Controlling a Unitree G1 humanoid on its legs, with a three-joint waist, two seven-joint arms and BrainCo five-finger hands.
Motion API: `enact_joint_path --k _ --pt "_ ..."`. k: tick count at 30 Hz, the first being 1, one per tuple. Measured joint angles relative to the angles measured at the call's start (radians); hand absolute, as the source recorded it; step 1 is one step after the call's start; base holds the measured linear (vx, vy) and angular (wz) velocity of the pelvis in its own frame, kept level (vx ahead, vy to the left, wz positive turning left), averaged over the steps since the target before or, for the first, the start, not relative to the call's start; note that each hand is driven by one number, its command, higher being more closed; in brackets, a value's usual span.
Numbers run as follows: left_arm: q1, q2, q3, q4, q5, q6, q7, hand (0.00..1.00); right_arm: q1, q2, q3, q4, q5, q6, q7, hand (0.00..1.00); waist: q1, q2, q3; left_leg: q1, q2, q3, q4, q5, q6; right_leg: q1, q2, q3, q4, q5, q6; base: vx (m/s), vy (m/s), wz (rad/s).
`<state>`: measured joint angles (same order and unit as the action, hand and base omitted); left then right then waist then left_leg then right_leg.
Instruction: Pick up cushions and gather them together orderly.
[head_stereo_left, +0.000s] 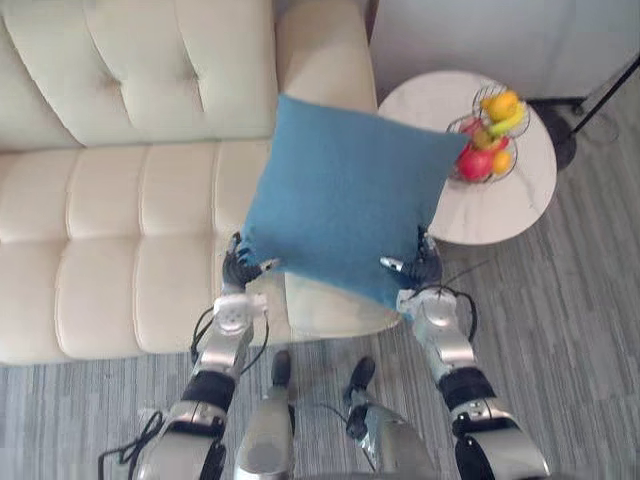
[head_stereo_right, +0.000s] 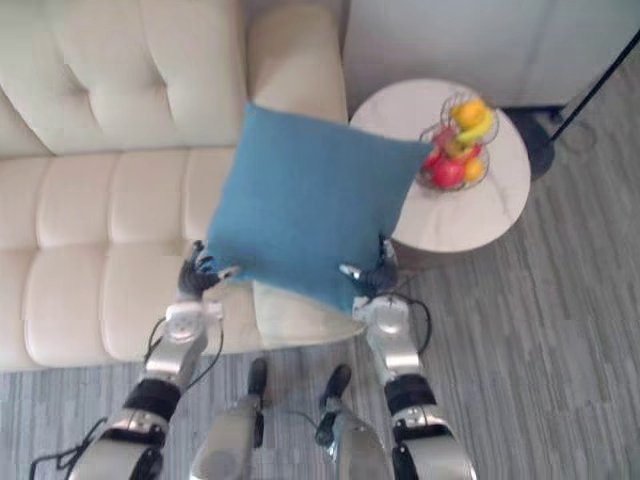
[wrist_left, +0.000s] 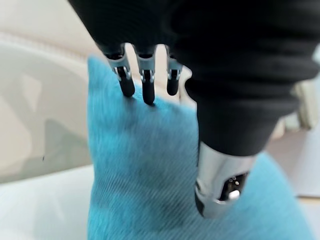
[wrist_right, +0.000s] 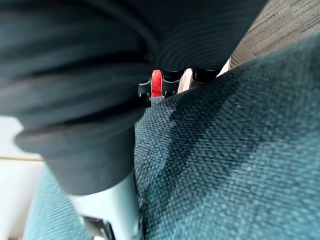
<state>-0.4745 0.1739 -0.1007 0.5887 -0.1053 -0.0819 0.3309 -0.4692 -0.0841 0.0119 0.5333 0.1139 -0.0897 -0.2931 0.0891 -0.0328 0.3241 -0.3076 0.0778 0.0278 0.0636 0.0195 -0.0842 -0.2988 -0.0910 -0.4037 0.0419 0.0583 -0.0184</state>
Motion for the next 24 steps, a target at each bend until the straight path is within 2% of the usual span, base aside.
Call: enact_joint_path --k 5,9,14,19,24 --pt "-0.108 0.029 -0.022 0.0 -0.014 0.0 0.037 1.0 -0.074 -0.011 -0.002 -0.014 0.006 -0.012 -0.042 1.0 0.001 0.011 0.04 -0.05 0.014 0.011 0.002 0.018 -0.009 -0.067 0.002 0.016 0.023 0.008 -0.012 -0.06 0.0 -0.08" --pt "-0.14 0.038 -0.031 -0.043 -0.034 0.0 0.038 1.0 -0.071 -0.021 0.001 -0.088 0.018 -0.026 -0.042 1.0 0.004 0.022 0.048 -0.068 0.024 0.023 -0.027 0.039 -0.016 -0.105 0.008 0.026 0.028 0.012 -0.017 -0.03 -0.005 -0.08" --pt "-0.137 0.032 -0.066 -0.141 -0.037 -0.001 0.039 1.0 -0.01 -0.023 0.007 -0.175 0.047 -0.038 -0.038 1.0 0.018 0.024 0.049 -0.053 0.032 0.049 -0.027 0.039 -0.018 -0.099 0.014 0.038 0.028 0.011 -0.018 0.04 0.019 -0.09" --pt "-0.002 -0.008 -0.106 -0.309 -0.054 -0.001 0.04 1.0 0.199 0.003 0.033 -0.305 0.063 -0.038 -0.037 1.0 0.017 0.029 0.043 0.055 0.029 0.07 -0.055 0.033 -0.021 -0.003 0.011 0.046 0.026 -0.011 -0.007 0.07 0.052 -0.01" --pt "0.186 -0.035 -0.168 -0.409 -0.054 -0.001 0.033 1.0 0.379 0.016 0.046 -0.366 0.04 -0.037 -0.02 1.0 -0.007 0.04 0.017 0.149 0.021 0.07 -0.09 0.02 -0.019 0.081 0.014 0.046 0.018 -0.03 0.004 0.05 0.04 0.02"
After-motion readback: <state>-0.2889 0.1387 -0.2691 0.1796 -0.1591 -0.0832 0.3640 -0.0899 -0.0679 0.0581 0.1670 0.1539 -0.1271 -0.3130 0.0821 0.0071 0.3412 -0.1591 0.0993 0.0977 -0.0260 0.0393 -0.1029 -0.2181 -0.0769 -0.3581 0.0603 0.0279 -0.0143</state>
